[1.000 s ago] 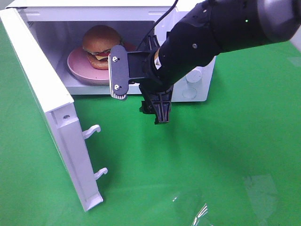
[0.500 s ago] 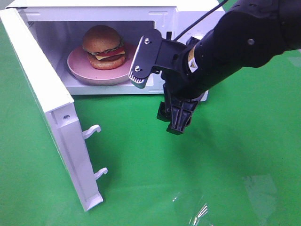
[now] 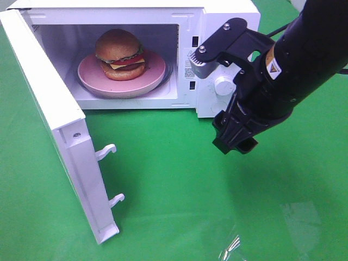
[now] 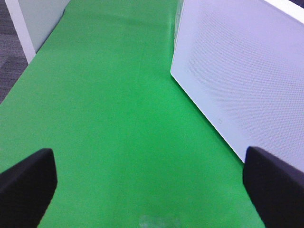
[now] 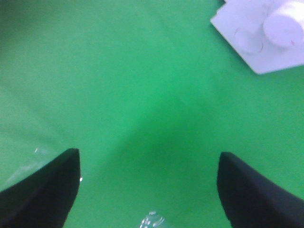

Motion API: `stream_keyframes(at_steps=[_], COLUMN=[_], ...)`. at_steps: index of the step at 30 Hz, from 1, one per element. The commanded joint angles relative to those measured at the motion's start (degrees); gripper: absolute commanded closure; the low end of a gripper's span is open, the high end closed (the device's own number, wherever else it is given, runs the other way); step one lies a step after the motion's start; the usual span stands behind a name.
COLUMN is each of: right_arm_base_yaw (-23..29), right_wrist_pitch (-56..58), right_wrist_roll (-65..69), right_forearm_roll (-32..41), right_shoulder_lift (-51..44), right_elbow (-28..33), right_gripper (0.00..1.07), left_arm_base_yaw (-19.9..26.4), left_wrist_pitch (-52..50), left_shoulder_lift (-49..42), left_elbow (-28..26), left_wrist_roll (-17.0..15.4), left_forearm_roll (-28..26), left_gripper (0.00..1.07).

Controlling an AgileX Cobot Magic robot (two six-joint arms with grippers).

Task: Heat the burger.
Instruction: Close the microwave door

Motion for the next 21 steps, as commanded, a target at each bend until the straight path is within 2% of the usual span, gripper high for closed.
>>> stream_keyframes(at_steps=[1,12,17,21], right_arm_base_yaw=[0.11,0.11,0.11,-0.11], right_wrist_pitch=[6.3,13.92,14.55,14.38], right_wrist_roll=[1.32,1.09,1.15,1.55], right_forearm_roll=[2.46,5.73,6.47,6.82], right_shoulder_lift=[-2.92,-10.14,-13.69,-20.0], right_elbow=[0.34,0.4,3.9,10.31], right_gripper=[0.31,0.31,0.31,0.31], left_arm_base_yaw=[0.11,0.11,0.11,0.11], left_wrist_pitch=[-0.34,-0.34,-0.34,-0.34], left_shoulder_lift=[-0.86,-0.86,-0.86,-0.86], left_elbow=[0.17,0.17,0.17,0.17], left_wrist_roll=[-0.06,-0.06,-0.06,-0.06], left_forearm_roll=[-0.29,-0.29,-0.29,-0.29], left_gripper=[0.08,0.08,0.08,0.08])
